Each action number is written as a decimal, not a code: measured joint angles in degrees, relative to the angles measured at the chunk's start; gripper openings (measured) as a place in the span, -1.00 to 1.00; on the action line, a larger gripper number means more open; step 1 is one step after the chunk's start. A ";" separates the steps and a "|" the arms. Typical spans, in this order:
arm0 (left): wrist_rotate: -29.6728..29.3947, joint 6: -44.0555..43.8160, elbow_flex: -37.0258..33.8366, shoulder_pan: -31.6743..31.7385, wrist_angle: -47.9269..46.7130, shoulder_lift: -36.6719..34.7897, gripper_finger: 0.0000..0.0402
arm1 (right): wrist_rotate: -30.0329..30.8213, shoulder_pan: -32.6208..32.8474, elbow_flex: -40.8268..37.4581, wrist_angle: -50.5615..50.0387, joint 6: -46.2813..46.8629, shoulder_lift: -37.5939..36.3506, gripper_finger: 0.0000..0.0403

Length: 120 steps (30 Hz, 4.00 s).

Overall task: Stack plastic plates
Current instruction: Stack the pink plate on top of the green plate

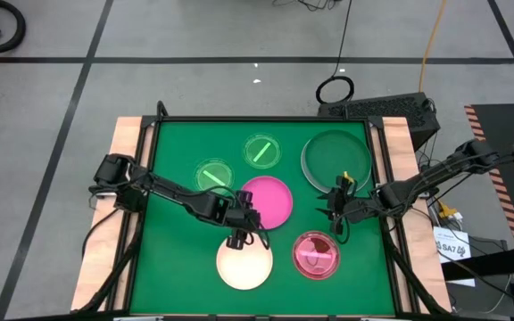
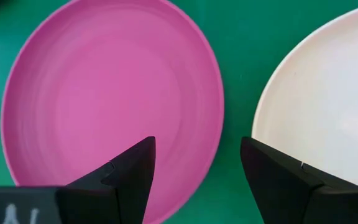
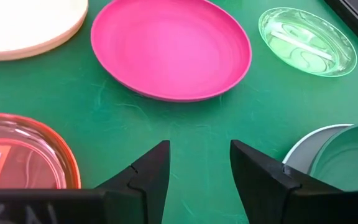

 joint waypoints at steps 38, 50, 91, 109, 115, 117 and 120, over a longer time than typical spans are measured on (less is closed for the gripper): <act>-1.30 3.35 0.04 -1.00 24.03 7.71 0.20 | -4.39 2.84 -0.03 3.38 3.03 0.00 -0.21; -1.63 1.20 0.06 2.47 25.78 11.78 0.20 | -4.32 2.84 -0.04 2.10 2.68 0.00 -0.21; -1.60 4.32 4.45 1.46 17.57 12.98 -0.93 | -2.38 2.83 -0.02 3.82 -0.25 -0.01 -0.21; -5.24 13.03 20.94 1.48 -3.00 13.00 -0.93 | -2.66 5.62 -0.02 1.52 1.89 -0.04 -0.21; -6.55 17.92 26.44 3.34 -5.19 13.00 -0.93 | -2.71 8.20 0.00 0.80 4.47 -0.06 -0.21; -6.67 19.51 28.67 4.29 -5.11 13.00 -0.93 | -2.68 9.13 0.00 0.79 4.72 -0.06 -0.21; -6.65 22.35 31.71 5.97 -4.72 13.00 -0.93 | -2.49 10.15 0.00 0.63 5.05 -0.06 -0.21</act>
